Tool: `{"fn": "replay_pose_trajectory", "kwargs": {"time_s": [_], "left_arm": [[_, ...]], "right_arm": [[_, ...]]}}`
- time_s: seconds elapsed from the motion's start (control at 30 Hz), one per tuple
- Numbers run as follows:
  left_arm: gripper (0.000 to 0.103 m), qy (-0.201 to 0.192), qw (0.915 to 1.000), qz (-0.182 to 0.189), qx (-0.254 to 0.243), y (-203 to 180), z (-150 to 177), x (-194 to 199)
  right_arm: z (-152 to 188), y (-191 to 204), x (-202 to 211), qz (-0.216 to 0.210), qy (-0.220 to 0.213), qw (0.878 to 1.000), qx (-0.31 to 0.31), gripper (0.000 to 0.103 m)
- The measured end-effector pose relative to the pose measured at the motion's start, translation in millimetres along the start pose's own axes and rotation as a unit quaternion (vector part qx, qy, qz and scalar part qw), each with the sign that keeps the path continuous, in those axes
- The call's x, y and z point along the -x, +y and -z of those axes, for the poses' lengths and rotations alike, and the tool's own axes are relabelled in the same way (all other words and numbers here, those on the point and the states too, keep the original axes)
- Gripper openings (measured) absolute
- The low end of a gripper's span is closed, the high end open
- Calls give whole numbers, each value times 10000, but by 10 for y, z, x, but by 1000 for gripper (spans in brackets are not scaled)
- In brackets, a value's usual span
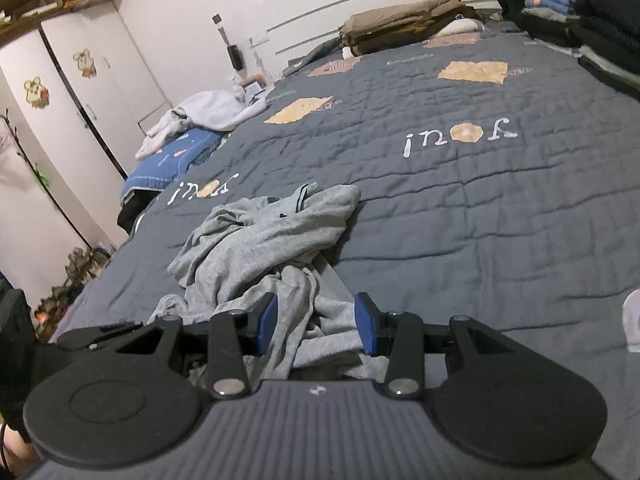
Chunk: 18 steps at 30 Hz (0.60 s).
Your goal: Fold clothes
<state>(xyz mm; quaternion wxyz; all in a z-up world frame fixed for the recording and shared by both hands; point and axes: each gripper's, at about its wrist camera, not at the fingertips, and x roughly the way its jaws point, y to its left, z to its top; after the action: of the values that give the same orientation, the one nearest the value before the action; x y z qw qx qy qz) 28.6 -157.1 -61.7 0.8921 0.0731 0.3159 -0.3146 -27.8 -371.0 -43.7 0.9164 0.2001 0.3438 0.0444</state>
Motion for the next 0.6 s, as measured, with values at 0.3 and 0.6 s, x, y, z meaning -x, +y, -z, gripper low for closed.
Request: {"fn": "replay_pose_trajectory", "kwargs": {"time_s": [0.3,0.6], "left_arm": [[3,-470,9986,-180,137,140,-67,282],[0,-1346,9857,-363,948,634,-166,829]], "right_arm": [[48,4,-263,3,229,9997,118,41],[60,127,-326,-246,347,9989,188,42]]}}
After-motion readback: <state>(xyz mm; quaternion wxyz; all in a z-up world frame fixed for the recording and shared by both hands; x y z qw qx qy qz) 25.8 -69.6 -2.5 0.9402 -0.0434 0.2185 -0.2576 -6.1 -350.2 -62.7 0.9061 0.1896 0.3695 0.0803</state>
